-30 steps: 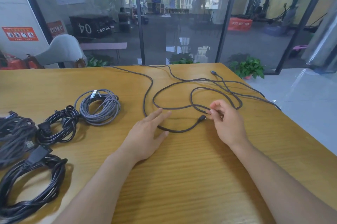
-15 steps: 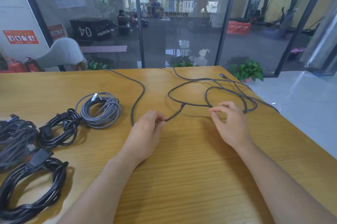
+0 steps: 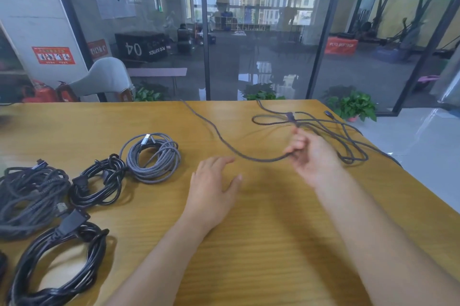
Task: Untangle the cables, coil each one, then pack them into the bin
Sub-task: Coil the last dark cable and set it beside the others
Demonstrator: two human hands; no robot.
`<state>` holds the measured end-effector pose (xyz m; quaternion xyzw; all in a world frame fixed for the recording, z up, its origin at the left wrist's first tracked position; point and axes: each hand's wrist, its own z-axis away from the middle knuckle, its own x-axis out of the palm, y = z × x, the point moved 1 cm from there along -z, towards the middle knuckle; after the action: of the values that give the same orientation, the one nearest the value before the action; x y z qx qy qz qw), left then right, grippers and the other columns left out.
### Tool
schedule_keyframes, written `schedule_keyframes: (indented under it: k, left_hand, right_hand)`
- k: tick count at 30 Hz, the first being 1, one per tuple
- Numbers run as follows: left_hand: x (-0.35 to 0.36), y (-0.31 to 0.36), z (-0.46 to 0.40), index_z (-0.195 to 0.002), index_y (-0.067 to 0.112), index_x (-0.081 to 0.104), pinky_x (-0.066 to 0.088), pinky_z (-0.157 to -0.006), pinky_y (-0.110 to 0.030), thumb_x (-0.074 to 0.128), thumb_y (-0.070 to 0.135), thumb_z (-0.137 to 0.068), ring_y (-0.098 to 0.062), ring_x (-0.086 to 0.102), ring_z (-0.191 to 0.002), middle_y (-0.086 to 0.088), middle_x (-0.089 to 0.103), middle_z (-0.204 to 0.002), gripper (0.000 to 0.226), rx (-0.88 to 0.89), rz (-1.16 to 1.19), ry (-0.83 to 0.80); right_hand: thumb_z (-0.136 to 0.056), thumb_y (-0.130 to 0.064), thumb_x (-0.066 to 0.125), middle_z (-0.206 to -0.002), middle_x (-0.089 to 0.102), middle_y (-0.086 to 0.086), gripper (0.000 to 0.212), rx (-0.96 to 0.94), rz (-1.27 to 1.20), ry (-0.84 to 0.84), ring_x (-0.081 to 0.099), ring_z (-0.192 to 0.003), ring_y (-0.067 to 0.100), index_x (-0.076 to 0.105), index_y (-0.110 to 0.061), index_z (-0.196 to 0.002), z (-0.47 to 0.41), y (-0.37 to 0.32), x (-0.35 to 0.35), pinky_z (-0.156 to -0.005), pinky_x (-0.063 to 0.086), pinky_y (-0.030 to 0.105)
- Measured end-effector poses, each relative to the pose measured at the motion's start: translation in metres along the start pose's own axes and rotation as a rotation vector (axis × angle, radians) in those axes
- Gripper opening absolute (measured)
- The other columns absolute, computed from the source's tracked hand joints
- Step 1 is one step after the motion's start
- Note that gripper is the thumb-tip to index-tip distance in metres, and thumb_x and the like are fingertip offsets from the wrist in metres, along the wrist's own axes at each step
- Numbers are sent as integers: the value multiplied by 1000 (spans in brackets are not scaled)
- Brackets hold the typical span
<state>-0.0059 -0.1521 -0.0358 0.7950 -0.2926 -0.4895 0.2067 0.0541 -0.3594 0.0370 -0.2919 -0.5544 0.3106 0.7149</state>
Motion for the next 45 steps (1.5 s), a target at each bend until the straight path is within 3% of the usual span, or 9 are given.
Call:
schedule_keyframes:
  k: [5,12,17,21,31,36,39,41,45]
  left_hand:
    - [-8,-26,-10,-153,17,44,27,-120,-37,61,42,-100,-23,35,-146,-1,46,-154,61,-150,-142,-50]
    - [-24,-35,-21,-151,12,46,25,-121,-32,61,36,-102,-24,36,-147,-5,49,-152,57,-224,-65,-9]
    - [-16,-10,-9,-135,22,64,31,-99,-15,61,35,-103,-10,50,-128,10,61,-131,35,-67,38,-68]
    - [-1,-1,-2,-133,24,66,40,-102,-24,60,33,-103,-9,53,-117,9,68,-115,31,41,25,-194]
    - [12,-3,-3,-137,24,63,36,-112,-39,29,55,-106,-13,49,-134,10,63,-136,56,51,-51,-308]
    - [-10,23,-8,-116,35,66,42,-98,-11,35,43,-111,8,59,-115,16,68,-126,33,-148,594,-135]
    - [-23,41,-6,-118,23,72,52,-67,-24,38,38,-111,-15,65,-86,6,75,-117,37,-227,825,-97]
    - [-29,44,-5,-109,21,77,40,-52,-35,37,41,-111,-29,58,-82,-2,77,-114,45,-263,947,-117]
    - [-44,39,-11,-94,12,77,54,-96,-47,39,36,-109,-29,71,-105,-12,76,-96,47,-296,1275,-130]
  right_hand:
    - [-105,3,34,-44,45,-1,27,115,-3,310,47,-40,12,58,-4,-96,-26,-6,-50,-40,45,17]
    - [-112,-15,43,-67,65,7,25,96,723,-103,60,-48,18,64,0,-109,-2,24,-35,-54,59,36]
    - [-112,-16,42,-73,72,9,26,60,871,-194,66,-54,22,64,-2,-113,16,36,-21,-58,59,35]
    - [-110,-14,36,-73,76,12,26,28,1032,-197,74,-62,24,60,-4,-111,21,45,-16,-60,62,37]
    - [-108,-19,44,-81,77,15,27,47,1067,-448,76,-75,27,66,-5,-102,31,40,-11,-78,61,44]
    - [-109,-25,53,-79,77,10,21,-345,971,-527,73,-85,35,73,-19,-107,41,54,1,-91,57,56]
    - [-108,-31,54,-78,76,9,24,-420,975,-615,72,-80,34,71,-15,-101,48,66,5,-86,54,60]
    - [-108,-33,51,-84,75,6,30,-446,1016,-720,72,-84,28,69,-12,-98,52,71,5,-88,53,58]
    - [-111,-36,45,-91,71,-3,33,-493,1336,-887,65,-91,20,69,-22,-94,47,75,1,-90,50,48]
